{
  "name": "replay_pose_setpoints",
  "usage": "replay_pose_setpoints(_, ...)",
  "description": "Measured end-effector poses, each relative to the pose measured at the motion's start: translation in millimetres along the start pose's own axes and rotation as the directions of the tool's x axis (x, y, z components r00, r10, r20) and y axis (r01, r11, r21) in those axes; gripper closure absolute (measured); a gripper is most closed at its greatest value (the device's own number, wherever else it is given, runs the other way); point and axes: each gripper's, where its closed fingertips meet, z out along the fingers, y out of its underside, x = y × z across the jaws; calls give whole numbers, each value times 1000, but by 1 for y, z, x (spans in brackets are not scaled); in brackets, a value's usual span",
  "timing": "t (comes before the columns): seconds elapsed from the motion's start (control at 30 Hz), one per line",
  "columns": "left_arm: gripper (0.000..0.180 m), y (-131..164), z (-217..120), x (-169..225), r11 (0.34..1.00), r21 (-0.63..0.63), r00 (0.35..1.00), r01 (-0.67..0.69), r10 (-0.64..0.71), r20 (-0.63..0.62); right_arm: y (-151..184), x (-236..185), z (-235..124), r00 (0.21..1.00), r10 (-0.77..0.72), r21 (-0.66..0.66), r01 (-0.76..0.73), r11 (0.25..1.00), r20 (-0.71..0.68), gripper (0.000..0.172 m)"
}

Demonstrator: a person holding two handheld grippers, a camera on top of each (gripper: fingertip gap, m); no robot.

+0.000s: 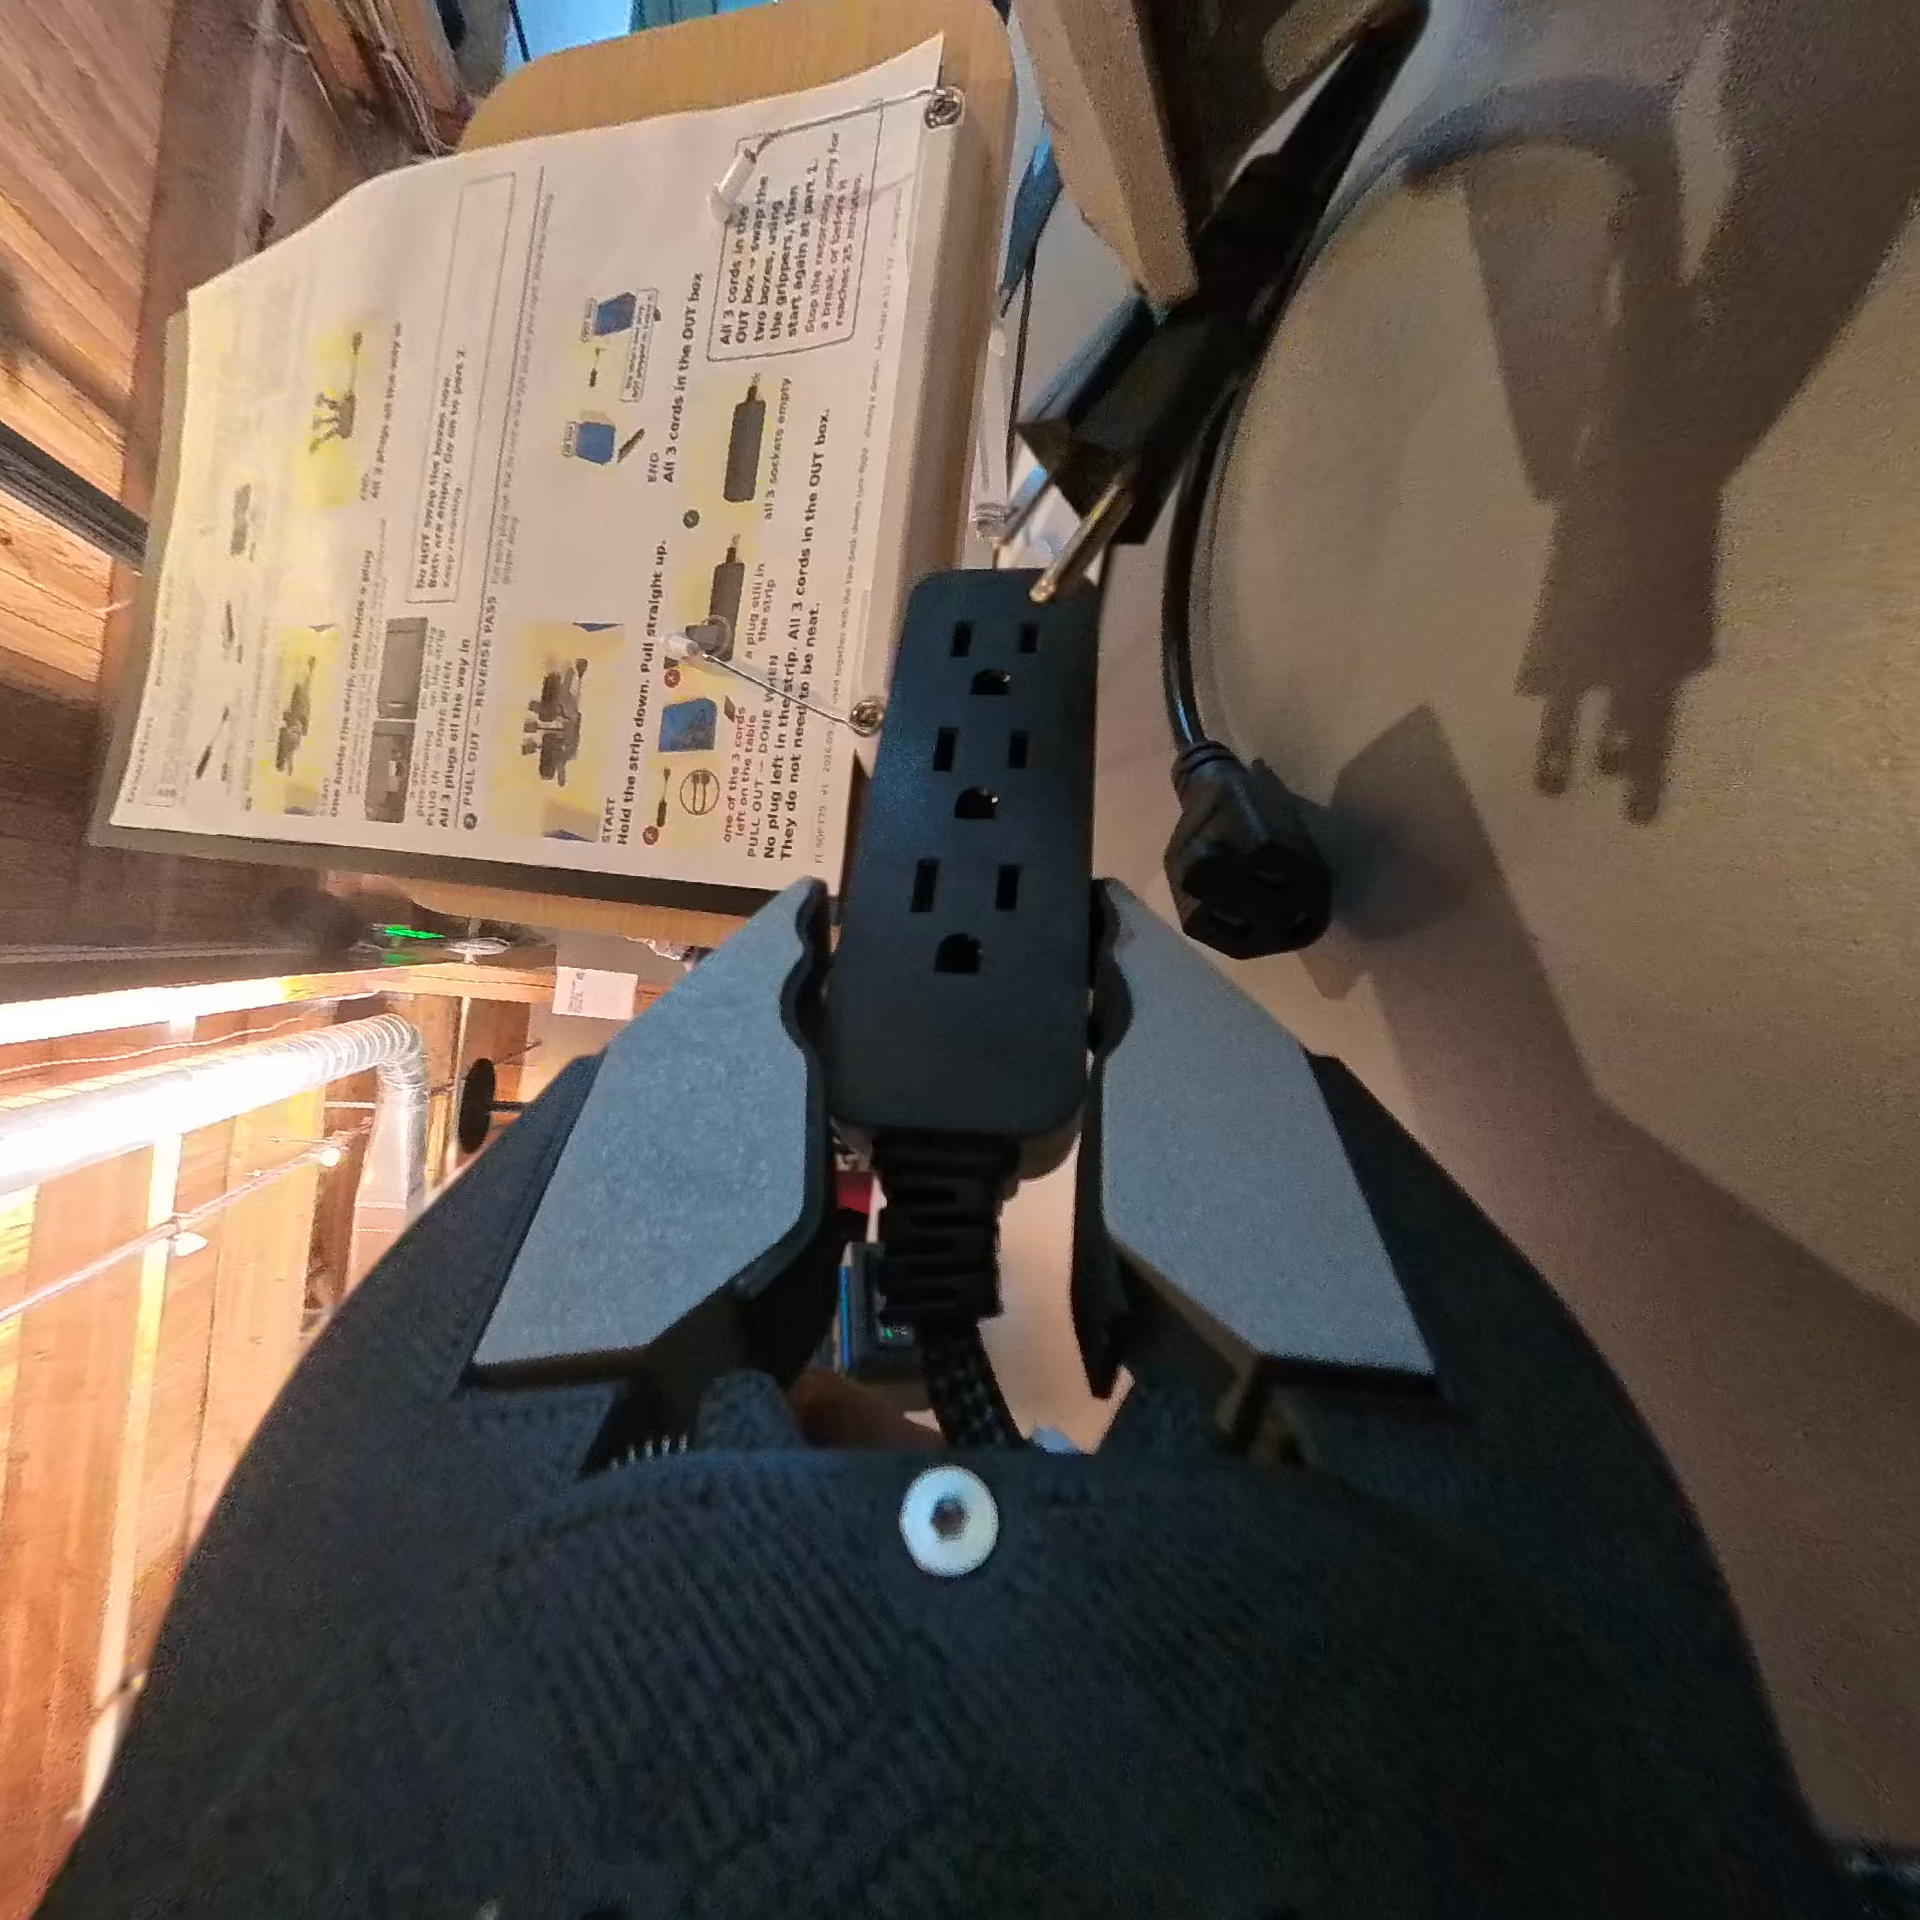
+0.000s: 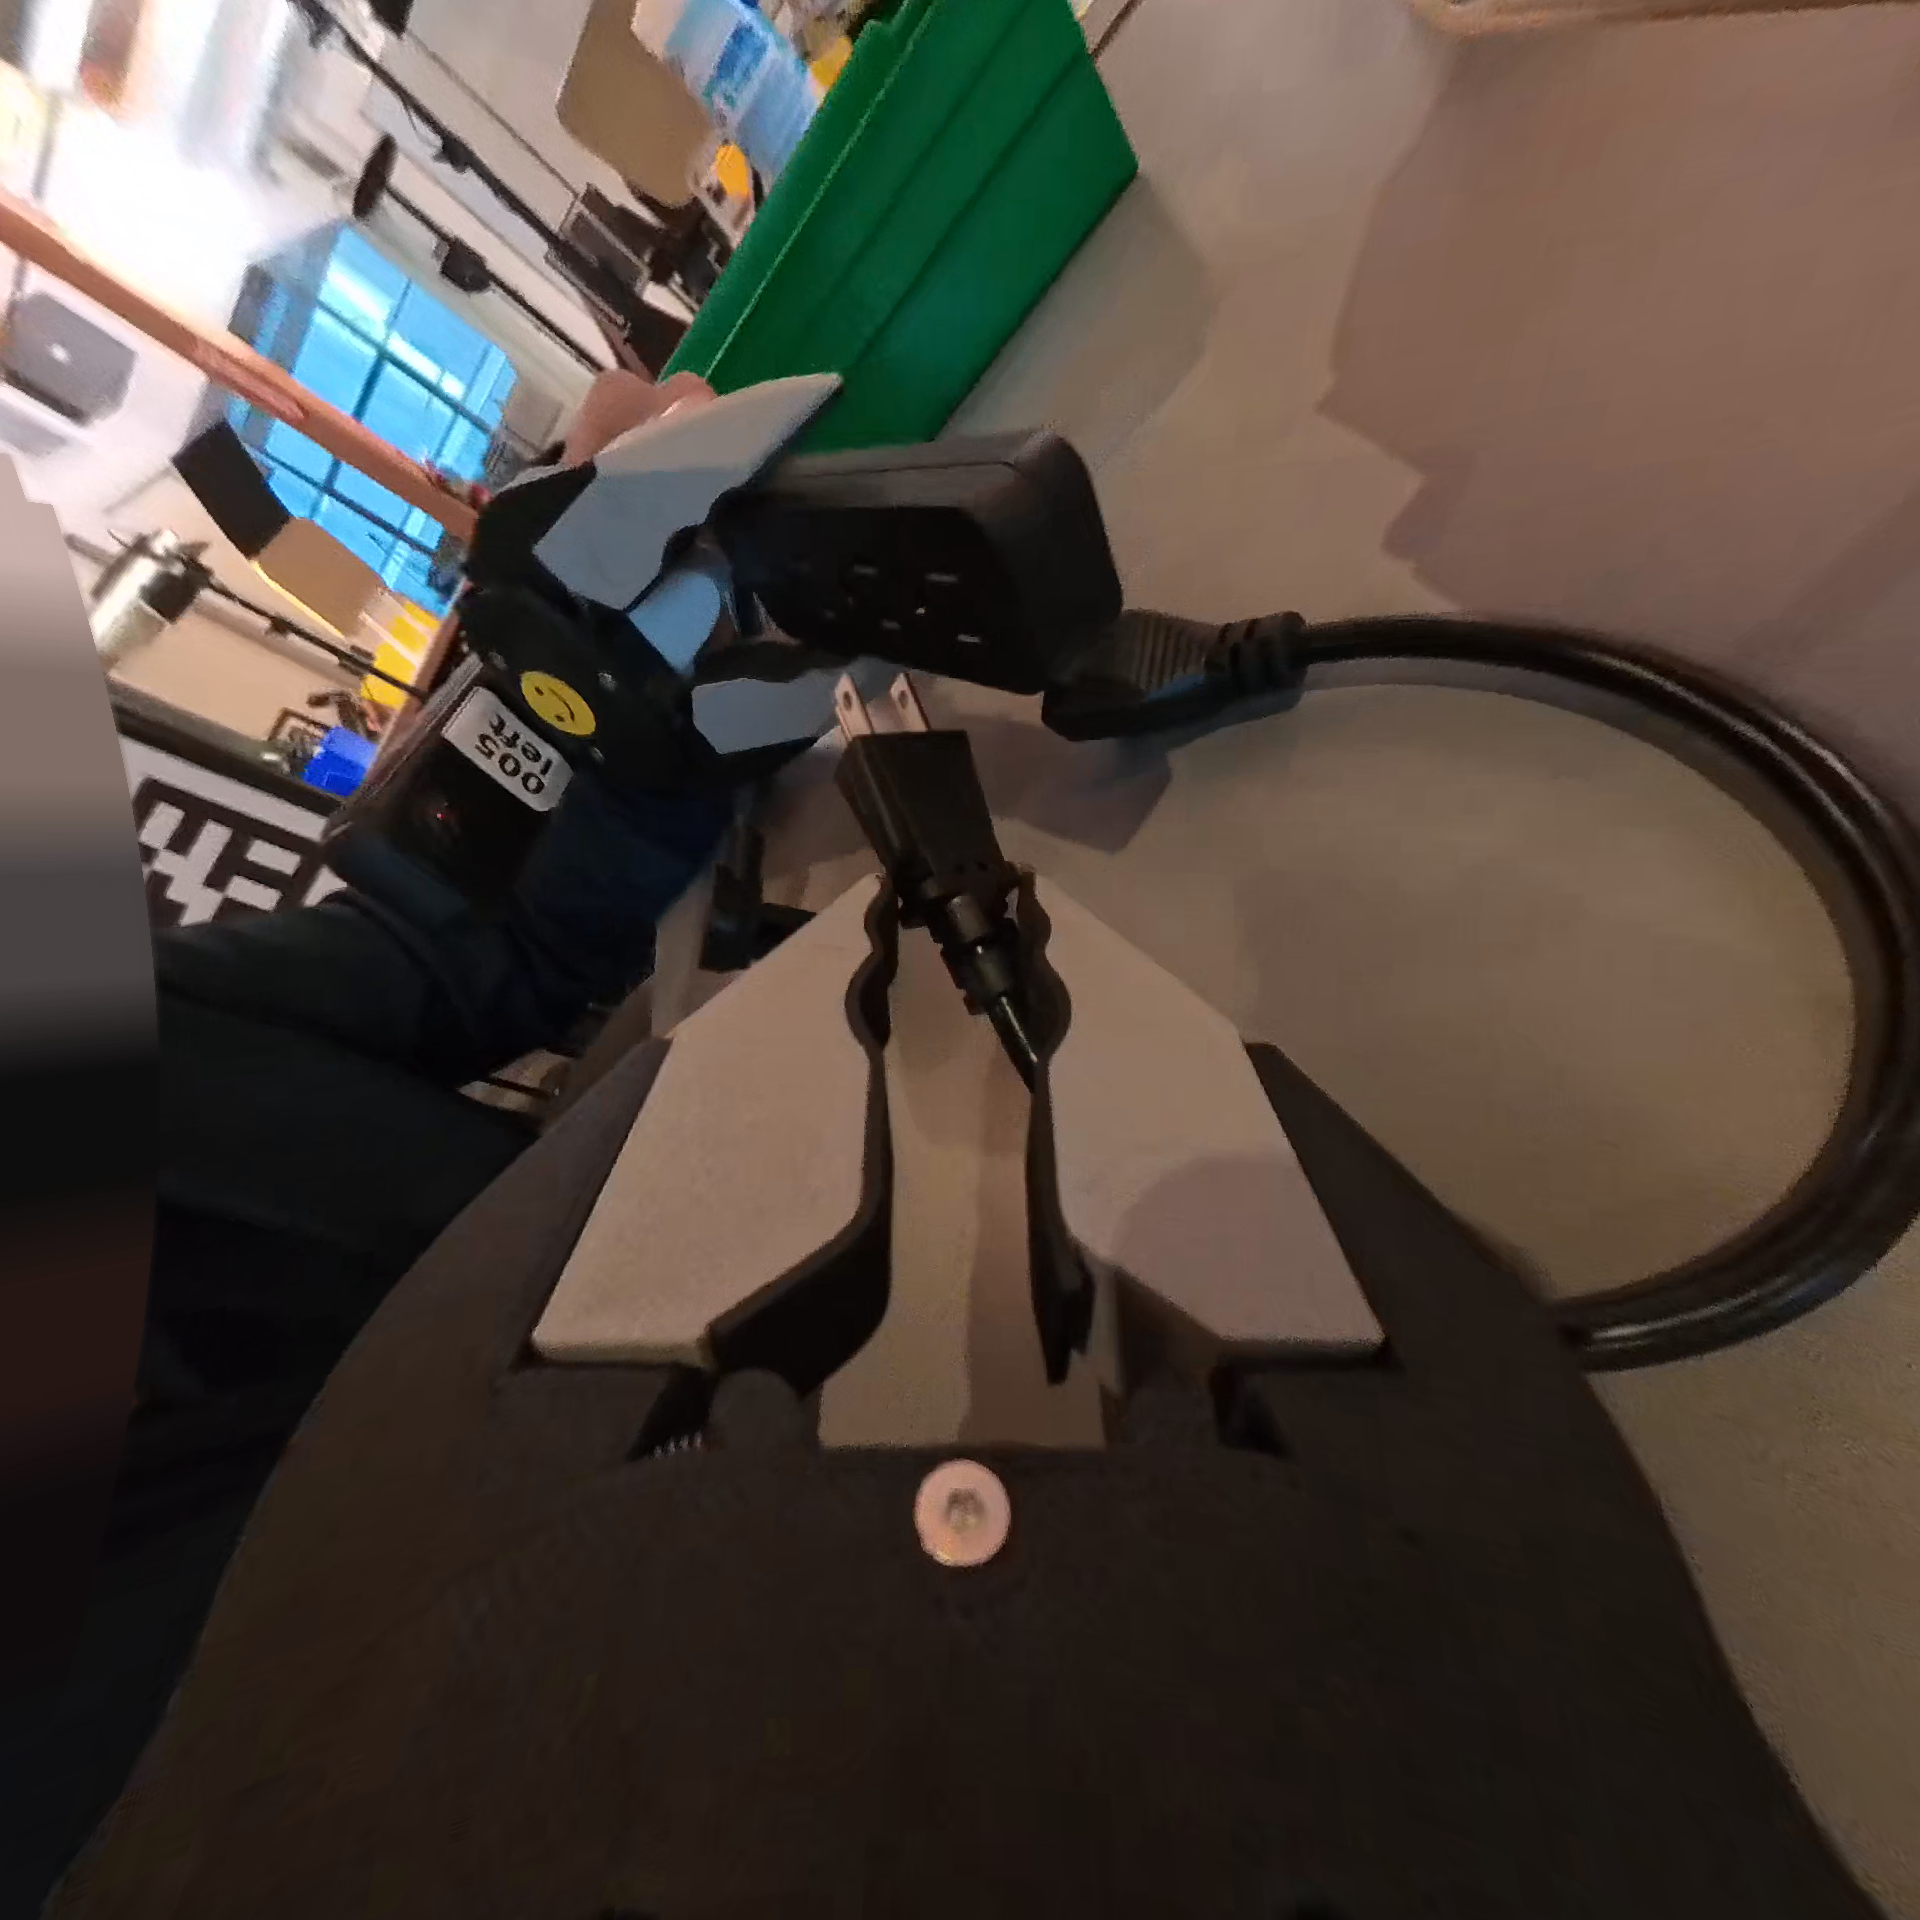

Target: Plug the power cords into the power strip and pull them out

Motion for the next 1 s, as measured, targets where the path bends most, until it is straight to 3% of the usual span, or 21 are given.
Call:
replay_pose_setpoints(0.1,134,2,1,16,995,-5,987,102,-102,-124,9,12,5,997,-15,-47,11,999,-75,152)
replay_pose_setpoints(0.23,134,6,2,46,963,-60,909,261,-266,-321,23,25,15,976,-111,-143,85,986,-185,152)
replay_pose_setpoints(0.37,134,6,2,51,950,-77,880,303,-310,-359,26,26,17,969,-140,-168,107,980,-204,152)
replay_pose_setpoints(0.63,134,4,0,54,960,-71,888,270,-276,-368,30,26,19,961,-195,-196,156,968,-194,152)
replay_pose_setpoints(0.73,134,-3,-6,61,929,-65,822,365,-354,-447,37,14,20,957,-250,-251,208,945,-148,153)
replay_pose_setpoints(0.87,133,-15,-17,78,890,-87,713,447,-414,-565,28,4,15,939,-307,-227,269,936,-155,153)
replay_pose_setpoints(1.0,133,-27,-22,83,873,-85,672,481,-429,-604,15,2,8,943,-295,-159,271,949,-155,153)
